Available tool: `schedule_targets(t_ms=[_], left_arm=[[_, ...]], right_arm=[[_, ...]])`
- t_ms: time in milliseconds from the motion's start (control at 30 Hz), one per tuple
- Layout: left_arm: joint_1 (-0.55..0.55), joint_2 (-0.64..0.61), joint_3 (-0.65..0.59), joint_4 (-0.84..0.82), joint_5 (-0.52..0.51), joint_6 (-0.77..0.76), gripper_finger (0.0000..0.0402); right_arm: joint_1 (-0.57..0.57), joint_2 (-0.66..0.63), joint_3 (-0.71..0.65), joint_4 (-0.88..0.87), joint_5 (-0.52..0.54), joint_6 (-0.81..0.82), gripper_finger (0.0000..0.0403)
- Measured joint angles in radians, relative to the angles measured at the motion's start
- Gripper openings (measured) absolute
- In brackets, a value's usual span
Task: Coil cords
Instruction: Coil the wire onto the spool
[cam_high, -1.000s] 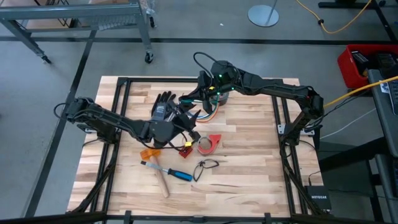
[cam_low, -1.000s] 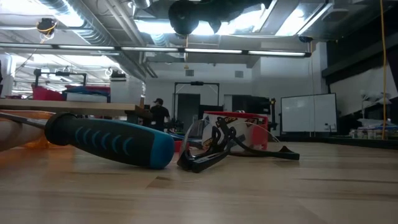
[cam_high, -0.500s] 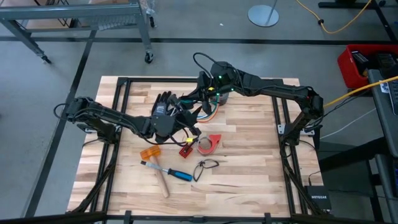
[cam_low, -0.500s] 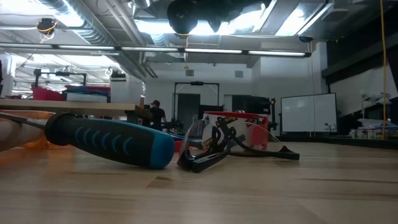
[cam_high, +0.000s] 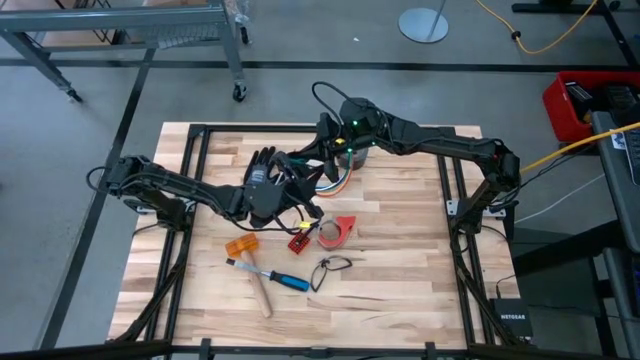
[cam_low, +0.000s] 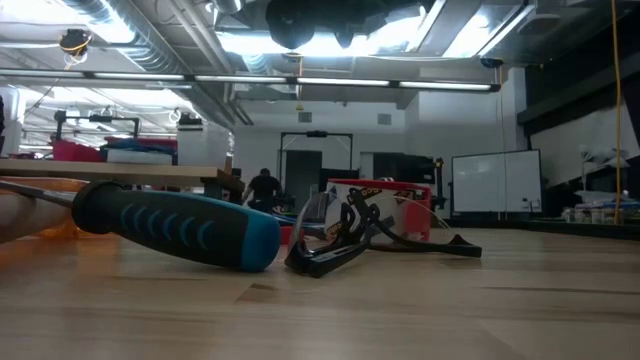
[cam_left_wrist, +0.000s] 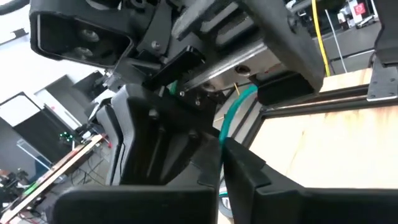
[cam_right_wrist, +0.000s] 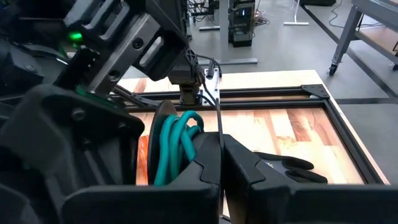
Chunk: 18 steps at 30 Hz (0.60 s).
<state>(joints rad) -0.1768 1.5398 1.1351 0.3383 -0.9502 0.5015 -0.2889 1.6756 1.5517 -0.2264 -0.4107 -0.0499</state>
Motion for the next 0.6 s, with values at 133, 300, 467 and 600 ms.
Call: schedule_targets(t_ms=[133, 300, 467, 600], left_arm=[[0.000, 0.000, 0.000, -0.058, -0.002, -0.054, 0.0013], [0.000, 0.000, 0.000, -0.161, -0.007, -0.162, 0.0014], [0.000, 0.000, 0.000, -0.208, -0.003, -0.234, 0.0003], [-0.010, 0.000, 0.000, -0.217, -0.003, -0.267, 0.0001]], right_arm=[[0.001, 0.000, 0.000, 0.000, -0.001, 0.000, 0.0004], [0.001, 0.000, 0.000, -0.002, -0.001, -0.001, 0.0003], [0.001, 0.000, 0.000, 0.005, -0.003, 0.000, 0.0003], [0.001, 0.000, 0.000, 0.000, -0.003, -0.003, 0.0003]])
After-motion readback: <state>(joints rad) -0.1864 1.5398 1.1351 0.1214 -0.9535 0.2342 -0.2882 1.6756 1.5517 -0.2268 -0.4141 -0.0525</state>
